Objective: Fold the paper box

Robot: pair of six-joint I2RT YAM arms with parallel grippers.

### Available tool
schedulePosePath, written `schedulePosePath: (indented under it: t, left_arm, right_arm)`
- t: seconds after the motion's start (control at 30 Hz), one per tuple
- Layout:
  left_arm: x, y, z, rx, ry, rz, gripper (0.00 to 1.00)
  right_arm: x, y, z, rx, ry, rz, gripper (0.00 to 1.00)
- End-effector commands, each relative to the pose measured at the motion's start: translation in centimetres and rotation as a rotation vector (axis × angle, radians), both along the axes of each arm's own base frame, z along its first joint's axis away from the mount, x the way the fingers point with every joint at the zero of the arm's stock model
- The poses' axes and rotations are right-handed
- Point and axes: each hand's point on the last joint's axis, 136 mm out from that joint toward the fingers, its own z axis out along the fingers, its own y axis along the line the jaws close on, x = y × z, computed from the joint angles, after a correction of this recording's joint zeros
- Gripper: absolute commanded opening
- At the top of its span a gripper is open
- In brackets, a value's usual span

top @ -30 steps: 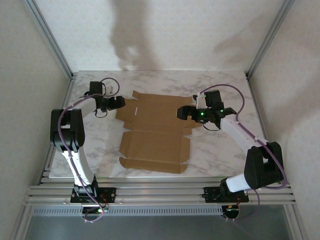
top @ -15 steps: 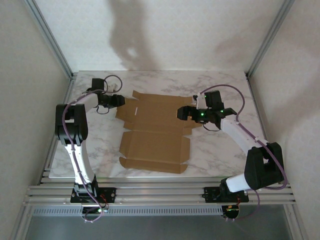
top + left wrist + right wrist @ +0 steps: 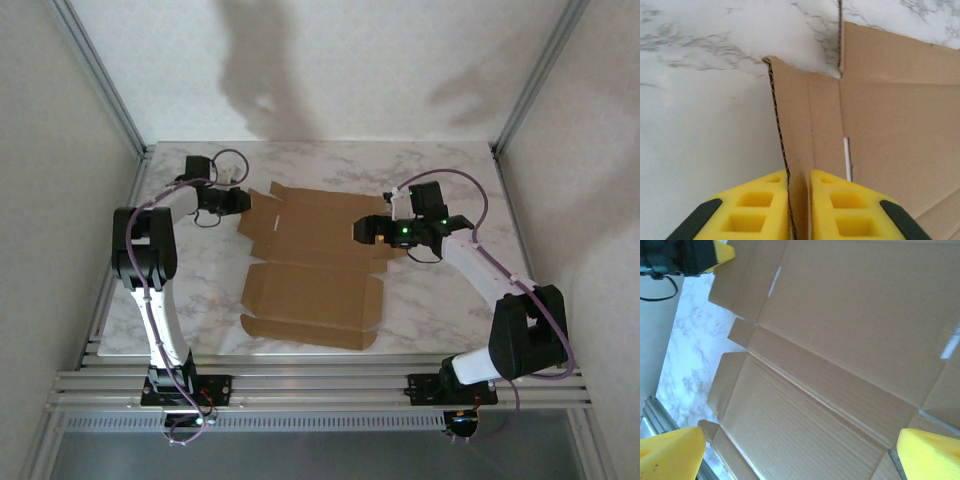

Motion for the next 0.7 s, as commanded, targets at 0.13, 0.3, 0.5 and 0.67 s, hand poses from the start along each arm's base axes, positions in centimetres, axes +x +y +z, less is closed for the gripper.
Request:
schedulePosePath:
  t: [0.13, 0.3, 0.5, 0.67]
  left_arm:
    - [0.1, -4.3, 9.2, -0.099, -0.187, -0.174, 0.12]
    - [-1.1, -5.1, 12.1, -0.080, -0.315, -0.257, 0.05]
    - [-3.4, -6.4, 14.4, -0.076, -0.411, -0.350, 0.06]
    - [-4.8, -7.7, 15.2, -0.077, -0.456, -0.408, 0.07]
  right_arm:
    - [0.9, 0.9, 6.5, -0.017, -0.156, 0.158, 0.91]
    - [3.1, 1.1, 7.9, -0.088, -0.197, 0.204, 0.87]
    - [5.4, 0.6, 8.1, -0.207, -0.207, 0.236, 0.84]
    - [6.8, 0.4, 8.0, -0.260, -0.213, 0.251, 0.81]
